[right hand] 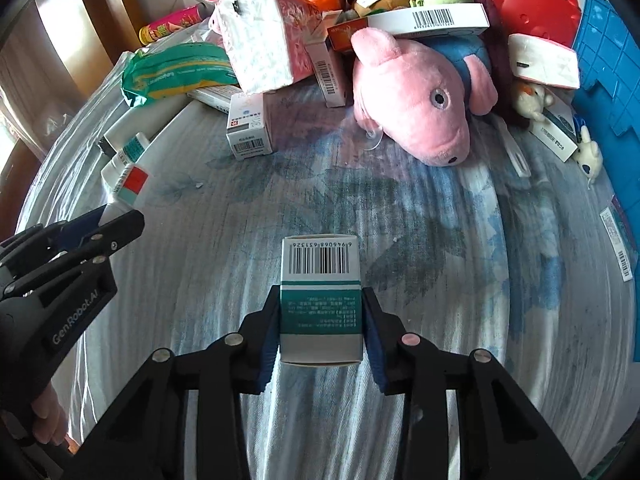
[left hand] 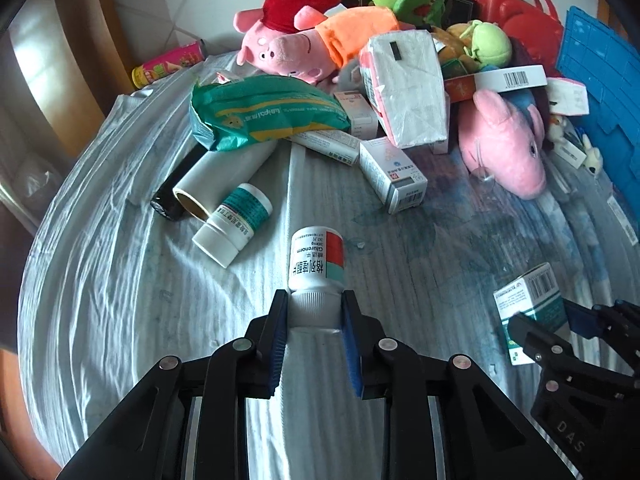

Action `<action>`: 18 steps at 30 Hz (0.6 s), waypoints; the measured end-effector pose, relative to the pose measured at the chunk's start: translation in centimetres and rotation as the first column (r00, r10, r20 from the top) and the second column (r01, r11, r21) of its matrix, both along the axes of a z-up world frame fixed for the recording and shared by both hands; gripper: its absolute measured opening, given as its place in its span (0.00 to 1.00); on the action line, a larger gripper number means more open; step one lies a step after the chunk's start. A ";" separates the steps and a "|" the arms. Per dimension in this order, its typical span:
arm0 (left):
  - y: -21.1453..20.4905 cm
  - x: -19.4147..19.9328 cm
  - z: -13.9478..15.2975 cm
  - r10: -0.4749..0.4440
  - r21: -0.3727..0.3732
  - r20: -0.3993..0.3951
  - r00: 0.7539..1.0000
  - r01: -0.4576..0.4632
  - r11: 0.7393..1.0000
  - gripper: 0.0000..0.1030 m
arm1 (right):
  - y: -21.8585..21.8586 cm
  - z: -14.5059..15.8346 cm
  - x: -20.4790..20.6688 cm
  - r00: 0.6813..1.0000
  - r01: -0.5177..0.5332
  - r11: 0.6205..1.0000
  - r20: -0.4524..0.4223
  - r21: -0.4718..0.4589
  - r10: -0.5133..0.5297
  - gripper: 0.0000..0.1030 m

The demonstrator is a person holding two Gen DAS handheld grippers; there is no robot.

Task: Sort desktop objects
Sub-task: 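Grasp the white pill bottle with the left tool while the right tool grasps the green-white medicine box, then carry the pill bottle and medicine box over the blue crate with both tools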

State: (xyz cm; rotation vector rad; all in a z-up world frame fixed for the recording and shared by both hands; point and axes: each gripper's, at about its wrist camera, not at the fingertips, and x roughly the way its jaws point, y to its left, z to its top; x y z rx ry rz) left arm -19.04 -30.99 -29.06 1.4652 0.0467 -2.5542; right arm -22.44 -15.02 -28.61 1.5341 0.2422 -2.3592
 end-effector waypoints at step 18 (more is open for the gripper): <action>0.5 0.4 -0.8 0.042 -0.038 0.040 0.998 -0.040 0.998 0.25 | 1.1 0.6 1.2 0.998 -0.053 0.998 -0.015 -0.035 0.053 0.36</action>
